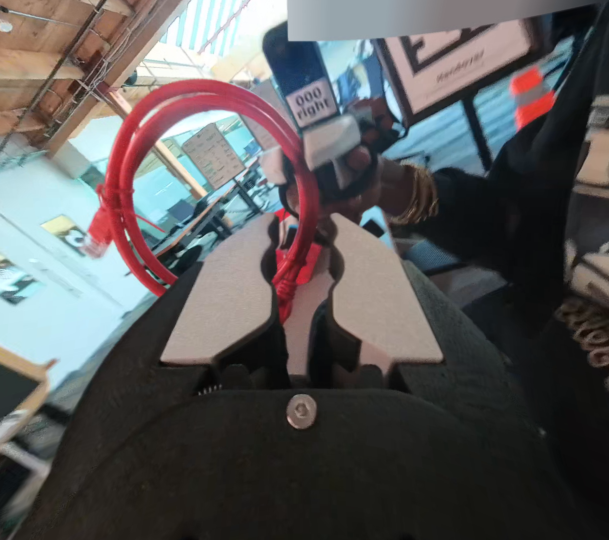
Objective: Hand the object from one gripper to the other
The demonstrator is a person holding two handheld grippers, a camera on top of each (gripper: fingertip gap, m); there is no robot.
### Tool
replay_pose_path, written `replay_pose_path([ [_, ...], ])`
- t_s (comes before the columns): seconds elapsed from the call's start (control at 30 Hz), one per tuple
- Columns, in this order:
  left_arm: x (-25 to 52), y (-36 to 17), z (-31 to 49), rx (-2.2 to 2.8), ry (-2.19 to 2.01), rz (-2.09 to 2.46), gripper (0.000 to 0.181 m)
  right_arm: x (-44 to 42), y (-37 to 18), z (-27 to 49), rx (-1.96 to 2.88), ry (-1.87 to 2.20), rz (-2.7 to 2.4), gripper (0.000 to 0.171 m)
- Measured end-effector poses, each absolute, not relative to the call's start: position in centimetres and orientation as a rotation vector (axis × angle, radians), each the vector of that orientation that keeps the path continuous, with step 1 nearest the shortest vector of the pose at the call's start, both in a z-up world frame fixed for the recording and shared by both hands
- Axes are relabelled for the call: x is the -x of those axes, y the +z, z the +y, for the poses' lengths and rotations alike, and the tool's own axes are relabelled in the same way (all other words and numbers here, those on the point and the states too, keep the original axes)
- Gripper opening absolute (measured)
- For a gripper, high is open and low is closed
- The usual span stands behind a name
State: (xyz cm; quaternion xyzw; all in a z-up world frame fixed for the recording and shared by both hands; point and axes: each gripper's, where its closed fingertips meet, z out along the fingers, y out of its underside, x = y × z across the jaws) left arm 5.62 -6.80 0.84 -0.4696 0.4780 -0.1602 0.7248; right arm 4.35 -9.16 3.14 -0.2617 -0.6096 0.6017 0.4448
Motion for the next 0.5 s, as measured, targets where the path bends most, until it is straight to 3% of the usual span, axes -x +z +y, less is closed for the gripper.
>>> replay_pose_path([
  [0.03, -5.4, 1.5, -7.3, 1.035, -0.456, 1.016, 0.034, -4.3, 2.7, -9.1, 0.622, 1.409, -1.544, 0.009],
  [0.17, -4.7, 4.2, -8.7, 1.046, -0.855, 0.82, 0.048, -3.4, 0.9, -8.3, 0.559, 1.083, -1.628, 0.008],
  [0.33, -4.2, 5.2, -7.5, 1.116, -0.983, 0.619, 0.048, -2.3, -0.7, -7.7, 0.451, 0.725, -1.669, 0.007],
  [0.5, -4.8, 5.0, -8.5, 1.093, -1.016, 0.713, 0.021, -1.8, -1.3, -7.6, 0.417, 0.603, -1.672, 0.01],
])
